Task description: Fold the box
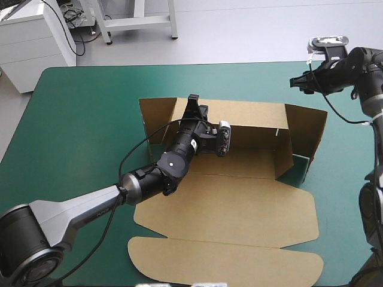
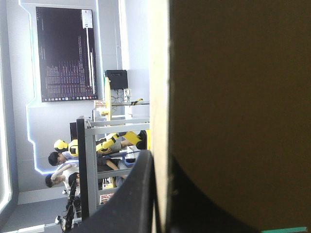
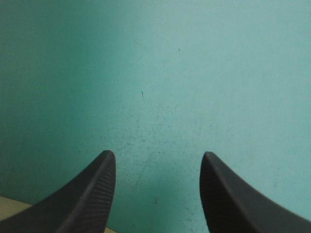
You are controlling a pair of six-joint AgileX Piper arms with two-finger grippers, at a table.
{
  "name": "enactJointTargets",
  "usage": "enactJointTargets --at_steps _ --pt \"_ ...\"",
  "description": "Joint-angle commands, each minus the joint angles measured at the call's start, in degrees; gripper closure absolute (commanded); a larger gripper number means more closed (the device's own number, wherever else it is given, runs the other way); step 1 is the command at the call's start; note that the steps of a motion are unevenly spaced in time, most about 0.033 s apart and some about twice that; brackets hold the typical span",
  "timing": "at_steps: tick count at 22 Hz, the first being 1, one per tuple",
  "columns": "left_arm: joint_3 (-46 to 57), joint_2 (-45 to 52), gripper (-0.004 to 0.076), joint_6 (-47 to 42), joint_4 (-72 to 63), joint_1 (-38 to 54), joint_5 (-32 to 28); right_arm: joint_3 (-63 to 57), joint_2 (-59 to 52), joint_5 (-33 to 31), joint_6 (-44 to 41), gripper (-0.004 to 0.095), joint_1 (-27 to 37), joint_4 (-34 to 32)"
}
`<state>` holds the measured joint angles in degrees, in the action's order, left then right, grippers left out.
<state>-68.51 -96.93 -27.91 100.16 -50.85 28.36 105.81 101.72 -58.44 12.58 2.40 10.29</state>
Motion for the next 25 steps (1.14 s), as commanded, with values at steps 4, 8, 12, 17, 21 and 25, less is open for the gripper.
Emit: enactJointTargets --at_steps 4,8,12,17,21,25 --pt "-1.0 2.0 0.0731 -0.8 1.6 -0.2 1.4 2.3 0.1 1.2 -0.6 0.0427 0.4 0.3" --pt "-1.0 2.0 0.0731 -0.8 1.6 -0.2 1.4 2.3 0.1 0.2 -0.6 0.0427 0.4 0.3" --pt "-1.0 2.0 0.0731 -0.8 1.6 -0.2 1.4 2.3 0.1 0.6 -0.6 0.0427 0.4 0.3" --pt "-1.0 2.0 0.0731 -0.8 1.6 -0.2 1.4 2.3 0.1 0.3 -0.3 0.0427 0.4 0.3" --pt "-1.0 2.0 0.0731 -0.8 1.6 -0.2 1.4 2.3 0.1 0.3 -0.3 0.0427 0.4 0.3" --pt "-1.0 2.0 0.0731 -0.8 1.6 -0.2 1.4 2.3 0.2 0.5 -0.3 0.0427 0.4 0.3"
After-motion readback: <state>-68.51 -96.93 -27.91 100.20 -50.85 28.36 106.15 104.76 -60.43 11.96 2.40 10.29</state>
